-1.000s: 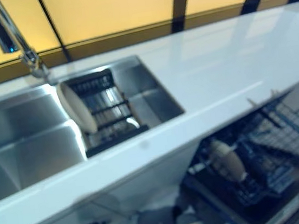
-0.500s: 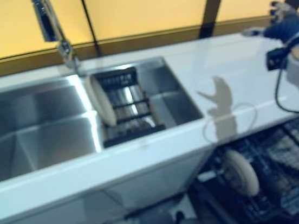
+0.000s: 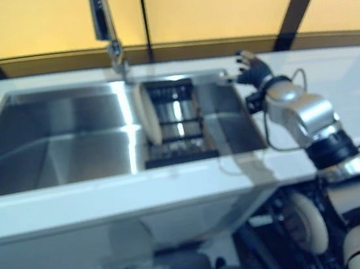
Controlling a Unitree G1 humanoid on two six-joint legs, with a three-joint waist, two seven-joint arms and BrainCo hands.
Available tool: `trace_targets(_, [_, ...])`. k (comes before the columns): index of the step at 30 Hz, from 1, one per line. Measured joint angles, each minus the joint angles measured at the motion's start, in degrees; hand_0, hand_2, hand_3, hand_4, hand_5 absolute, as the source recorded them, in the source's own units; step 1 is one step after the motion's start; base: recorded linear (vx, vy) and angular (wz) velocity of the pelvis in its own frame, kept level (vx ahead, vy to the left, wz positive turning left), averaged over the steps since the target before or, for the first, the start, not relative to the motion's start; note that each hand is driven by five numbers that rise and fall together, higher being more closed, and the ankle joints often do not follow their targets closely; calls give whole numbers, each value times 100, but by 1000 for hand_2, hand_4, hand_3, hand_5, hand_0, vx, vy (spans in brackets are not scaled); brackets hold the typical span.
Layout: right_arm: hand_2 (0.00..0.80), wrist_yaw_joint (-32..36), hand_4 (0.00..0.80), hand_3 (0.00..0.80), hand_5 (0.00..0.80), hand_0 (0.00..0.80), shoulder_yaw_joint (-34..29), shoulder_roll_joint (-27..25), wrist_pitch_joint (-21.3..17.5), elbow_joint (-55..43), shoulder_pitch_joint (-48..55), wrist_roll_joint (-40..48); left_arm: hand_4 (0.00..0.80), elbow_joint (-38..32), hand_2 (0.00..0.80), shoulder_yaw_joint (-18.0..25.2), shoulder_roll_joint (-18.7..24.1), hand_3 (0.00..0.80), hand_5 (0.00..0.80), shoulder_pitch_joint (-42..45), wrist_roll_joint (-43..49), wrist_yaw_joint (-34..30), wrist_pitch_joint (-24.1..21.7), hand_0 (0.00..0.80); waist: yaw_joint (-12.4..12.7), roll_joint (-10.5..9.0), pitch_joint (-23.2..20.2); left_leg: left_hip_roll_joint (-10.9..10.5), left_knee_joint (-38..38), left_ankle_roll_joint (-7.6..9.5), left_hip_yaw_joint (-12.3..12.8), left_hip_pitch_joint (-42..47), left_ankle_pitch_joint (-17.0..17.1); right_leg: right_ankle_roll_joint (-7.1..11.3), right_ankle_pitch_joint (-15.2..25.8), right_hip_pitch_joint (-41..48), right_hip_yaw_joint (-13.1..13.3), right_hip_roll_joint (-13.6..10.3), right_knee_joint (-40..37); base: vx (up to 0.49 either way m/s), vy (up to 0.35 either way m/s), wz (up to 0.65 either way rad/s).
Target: Take plates into dishwasher
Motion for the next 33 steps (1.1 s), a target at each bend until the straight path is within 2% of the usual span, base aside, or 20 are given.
trace_targets(5, [0,4,0,0,0,0,44,171,0,213,-183,201,0,-126,0,2,-17,0,0,85,0,1,0,0,62,4,131,8,14,-12,-143,1,18,-2,-39,90,-154,-4,1,2,12,15])
trace_targets(12, [0,-1,0,0,0,0,193,272,0,740,-396,713,0,-225,0,2,-14,0,0,88,0,1,4,0,350,-53,187,14,18,-22,-265,-95,39,-9,-70,95,-302,-9,5,-8,3,10])
trace_targets(19, [0,-171,0,0,0,0,194,479,-30,760,-488,1031,0,-235,0,3,86,0,0,89,3,2,5,0,390,-162,248,10,20,-31,-386,-124,78,-6,-101,115,-424,-19,19,-4,-5,9])
trace_targets(24, [0,-970,0,0,0,0,191,757,-434,748,-506,1427,0,-351,0,0,104,0,0,83,3,21,14,0,370,-132,271,7,19,-30,-387,-105,78,-5,-103,130,-425,-24,19,-1,6,0])
trace_targets(28, [0,-1937,0,0,0,0,160,1135,-864,564,-406,1387,0,-541,0,-97,87,0,0,62,-18,94,103,0,353,-57,320,2,19,-29,-386,-94,78,-6,-102,138,-420,-27,22,-2,48,0])
trace_targets(33, [0,-2710,0,0,0,0,43,1537,-1168,182,-15,1084,0,-588,0,-109,24,0,0,46,-163,189,130,0,343,52,391,-3,20,-26,-379,-89,80,-6,-102,135,-398,-30,24,0,6,0])
